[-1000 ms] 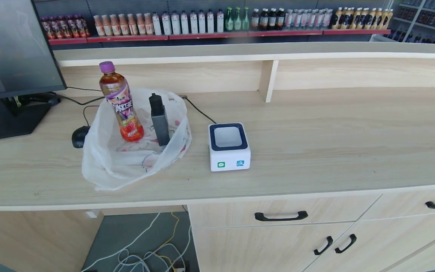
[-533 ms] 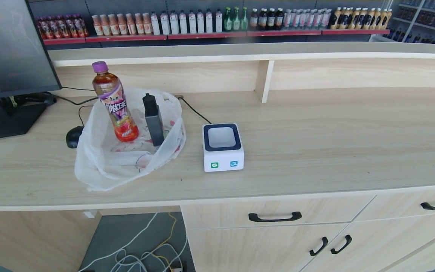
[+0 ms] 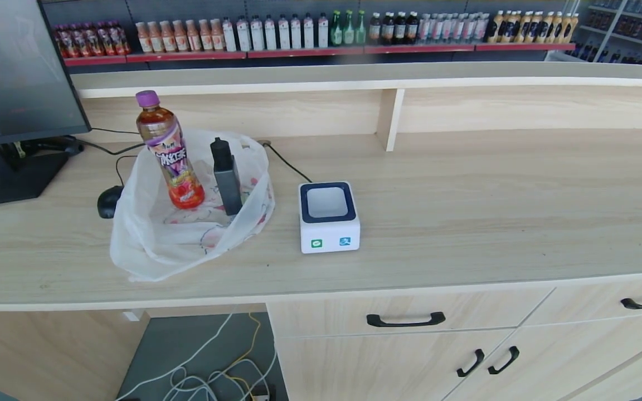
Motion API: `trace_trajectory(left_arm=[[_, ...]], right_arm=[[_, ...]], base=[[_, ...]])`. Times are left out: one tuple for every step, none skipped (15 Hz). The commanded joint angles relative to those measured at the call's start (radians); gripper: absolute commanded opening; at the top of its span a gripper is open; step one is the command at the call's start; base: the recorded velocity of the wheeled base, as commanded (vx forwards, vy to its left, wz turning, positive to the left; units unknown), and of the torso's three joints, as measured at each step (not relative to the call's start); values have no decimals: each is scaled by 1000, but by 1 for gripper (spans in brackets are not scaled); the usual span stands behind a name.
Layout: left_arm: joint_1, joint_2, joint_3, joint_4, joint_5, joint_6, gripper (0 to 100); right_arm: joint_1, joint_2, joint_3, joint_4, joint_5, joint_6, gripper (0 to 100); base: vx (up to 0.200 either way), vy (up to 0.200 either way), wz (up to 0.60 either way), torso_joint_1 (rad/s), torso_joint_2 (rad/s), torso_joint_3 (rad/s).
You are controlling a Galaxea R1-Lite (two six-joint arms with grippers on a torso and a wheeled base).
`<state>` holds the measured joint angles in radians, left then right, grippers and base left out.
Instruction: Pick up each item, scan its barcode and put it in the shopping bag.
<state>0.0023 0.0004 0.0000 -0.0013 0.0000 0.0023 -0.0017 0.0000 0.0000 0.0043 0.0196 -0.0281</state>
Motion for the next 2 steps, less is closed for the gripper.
trace_trajectory(left_arm=[[1, 0, 0, 0, 0, 1, 100], [1, 0, 0, 0, 0, 1, 100]], right_arm=[[0, 0, 0, 0, 0, -3, 100], [0, 0, 0, 0, 0, -3, 100]], base=[[0, 0, 0, 0, 0, 0], [0, 0, 0, 0, 0, 0]])
